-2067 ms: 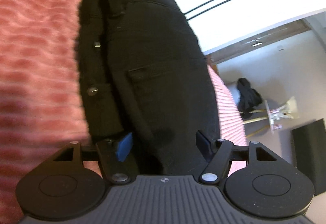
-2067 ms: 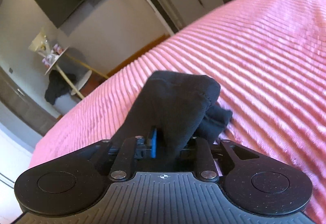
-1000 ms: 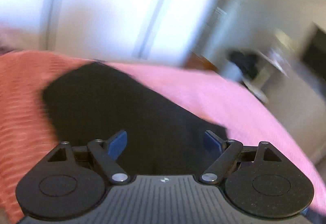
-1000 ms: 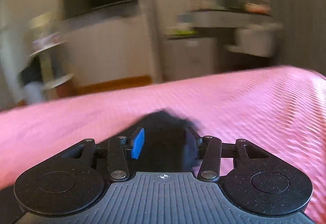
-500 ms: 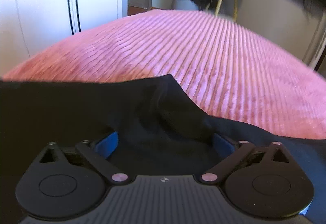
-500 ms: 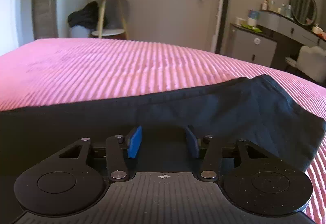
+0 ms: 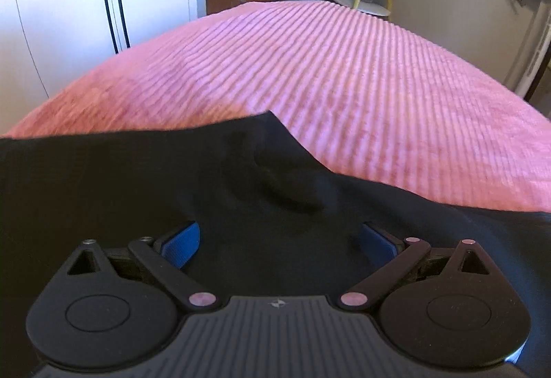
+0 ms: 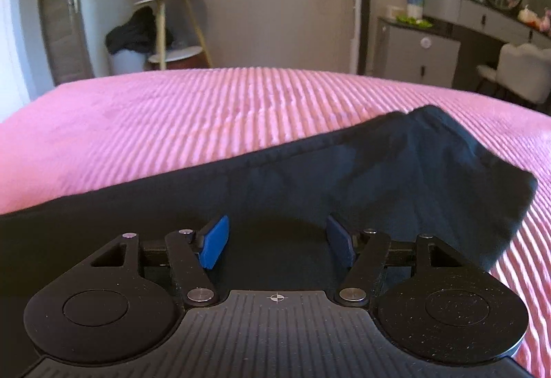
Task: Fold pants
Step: 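Grasp the folded trouser end again with the right gripper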
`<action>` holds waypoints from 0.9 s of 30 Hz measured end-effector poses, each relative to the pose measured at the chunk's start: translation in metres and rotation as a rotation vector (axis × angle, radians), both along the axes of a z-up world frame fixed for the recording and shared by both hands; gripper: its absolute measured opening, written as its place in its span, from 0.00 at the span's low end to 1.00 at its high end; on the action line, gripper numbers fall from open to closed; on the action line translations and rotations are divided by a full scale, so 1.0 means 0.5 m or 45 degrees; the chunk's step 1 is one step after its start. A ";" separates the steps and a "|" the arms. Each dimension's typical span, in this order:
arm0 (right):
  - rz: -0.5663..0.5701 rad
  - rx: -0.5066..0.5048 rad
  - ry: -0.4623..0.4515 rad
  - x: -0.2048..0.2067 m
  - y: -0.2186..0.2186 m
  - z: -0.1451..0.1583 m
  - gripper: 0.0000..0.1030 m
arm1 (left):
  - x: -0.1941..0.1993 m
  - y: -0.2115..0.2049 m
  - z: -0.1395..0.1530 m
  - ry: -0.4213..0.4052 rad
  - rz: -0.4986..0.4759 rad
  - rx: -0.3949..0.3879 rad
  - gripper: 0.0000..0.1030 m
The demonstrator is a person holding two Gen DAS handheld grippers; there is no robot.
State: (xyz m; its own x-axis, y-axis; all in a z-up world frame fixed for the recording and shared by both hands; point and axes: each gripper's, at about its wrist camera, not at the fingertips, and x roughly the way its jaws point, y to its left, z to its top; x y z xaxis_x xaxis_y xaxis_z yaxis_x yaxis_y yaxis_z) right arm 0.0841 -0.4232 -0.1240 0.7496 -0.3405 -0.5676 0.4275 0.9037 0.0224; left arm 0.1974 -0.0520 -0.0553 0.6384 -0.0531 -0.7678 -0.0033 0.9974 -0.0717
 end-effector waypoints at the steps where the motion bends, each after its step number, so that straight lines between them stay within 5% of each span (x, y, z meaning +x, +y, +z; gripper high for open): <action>1: 0.012 -0.028 0.024 0.000 0.004 -0.004 0.67 | -0.008 -0.007 0.003 0.009 -0.013 0.002 0.96; 6: -0.007 -0.138 0.073 0.042 0.001 -0.019 0.78 | -0.042 -0.051 0.014 0.037 -0.058 0.044 0.96; 10: -0.071 -0.066 0.053 0.075 -0.051 -0.006 0.76 | -0.119 -0.055 0.026 0.050 -0.081 -0.030 0.96; 11: -0.091 -0.028 0.041 0.071 -0.065 0.002 0.67 | -0.143 -0.049 0.025 0.046 -0.080 -0.041 0.96; 12: -0.118 0.035 0.009 0.056 -0.084 0.012 0.56 | -0.163 -0.043 0.022 0.049 -0.071 -0.043 0.96; 18: -0.322 0.362 -0.223 -0.129 -0.211 0.013 0.40 | -0.245 0.004 -0.030 0.033 0.047 0.020 0.96; 22: -0.445 0.477 -0.321 -0.239 -0.272 0.001 0.40 | -0.252 -0.005 -0.019 -0.009 0.087 -0.027 0.96; 25: -0.491 0.567 -0.340 -0.270 -0.309 -0.017 0.41 | -0.258 -0.006 -0.018 -0.010 0.134 -0.136 0.96; 27: -0.479 0.649 -0.382 -0.276 -0.325 -0.028 0.41 | -0.264 -0.013 -0.020 -0.021 0.137 -0.115 0.96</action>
State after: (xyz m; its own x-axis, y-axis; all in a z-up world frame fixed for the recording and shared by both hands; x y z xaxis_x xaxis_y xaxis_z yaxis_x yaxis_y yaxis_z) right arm -0.0537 -0.5857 -0.1381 0.7825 -0.3536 -0.5126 0.6181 0.5412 0.5701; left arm 0.0657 -0.0587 -0.0650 0.6566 -0.0521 -0.7525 -0.1081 0.9808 -0.1622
